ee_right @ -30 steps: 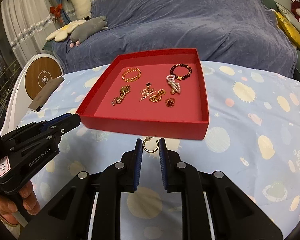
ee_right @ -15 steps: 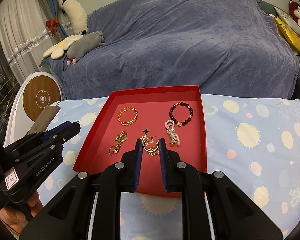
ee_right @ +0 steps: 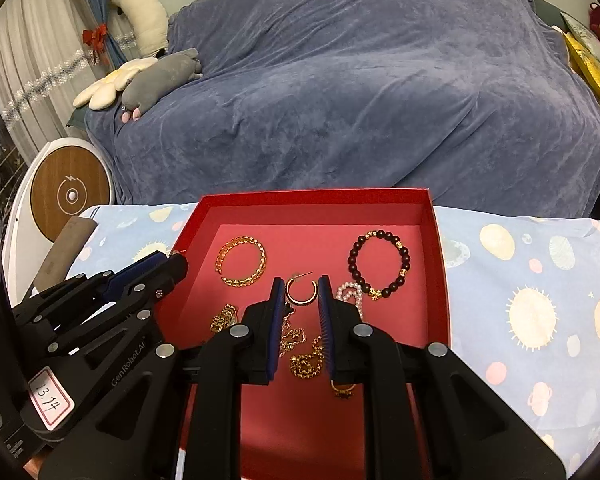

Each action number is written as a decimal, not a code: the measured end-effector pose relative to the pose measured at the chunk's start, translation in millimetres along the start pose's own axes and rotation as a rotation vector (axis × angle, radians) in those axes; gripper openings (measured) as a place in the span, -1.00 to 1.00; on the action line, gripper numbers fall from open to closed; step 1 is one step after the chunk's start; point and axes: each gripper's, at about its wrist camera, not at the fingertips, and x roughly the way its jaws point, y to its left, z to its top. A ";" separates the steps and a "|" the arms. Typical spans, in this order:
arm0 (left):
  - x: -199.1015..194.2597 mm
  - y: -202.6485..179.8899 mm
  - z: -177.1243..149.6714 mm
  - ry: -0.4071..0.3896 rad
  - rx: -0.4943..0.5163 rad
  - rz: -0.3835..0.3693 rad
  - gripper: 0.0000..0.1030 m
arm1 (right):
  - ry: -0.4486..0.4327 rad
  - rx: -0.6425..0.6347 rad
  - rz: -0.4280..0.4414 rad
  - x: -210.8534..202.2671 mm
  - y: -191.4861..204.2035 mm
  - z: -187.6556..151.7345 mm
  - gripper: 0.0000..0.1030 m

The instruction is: Organize jewelry

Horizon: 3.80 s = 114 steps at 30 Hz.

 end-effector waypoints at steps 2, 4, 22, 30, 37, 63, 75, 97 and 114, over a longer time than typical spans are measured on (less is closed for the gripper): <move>8.7 0.3 2.5 0.010 -0.003 0.003 -0.72 | 0.014 0.002 -0.001 8.9 -1.3 3.1 -0.69; 17.3 0.5 4.9 0.024 -0.003 0.004 -0.72 | 0.028 0.009 -0.004 17.1 -3.7 6.0 -0.69; 32.6 2.0 6.9 0.044 -0.016 0.046 -0.24 | 0.049 -0.003 -0.012 29.6 -1.1 11.5 -0.65; 8.0 -3.5 3.7 0.025 -0.005 0.060 -0.20 | 0.026 -0.011 -0.009 1.7 2.9 3.7 -0.64; -30.6 -13.1 -11.9 -0.003 0.015 0.065 -0.14 | 0.007 0.012 -0.012 -37.3 -0.7 -18.6 -0.40; -106.8 -14.3 -115.0 0.002 0.013 0.117 0.01 | 0.013 0.011 -0.011 -109.0 8.4 -122.9 -0.25; -86.2 -7.5 -127.8 0.051 -0.003 0.127 0.24 | 0.051 -0.020 -0.055 -86.8 9.0 -132.2 -0.06; -93.7 -5.7 -133.8 0.058 -0.030 0.125 0.56 | 0.000 0.014 -0.117 -100.2 5.2 -141.0 0.56; -97.3 -7.9 -134.1 0.040 -0.013 0.159 0.59 | -0.022 0.004 -0.142 -102.7 7.2 -141.8 0.64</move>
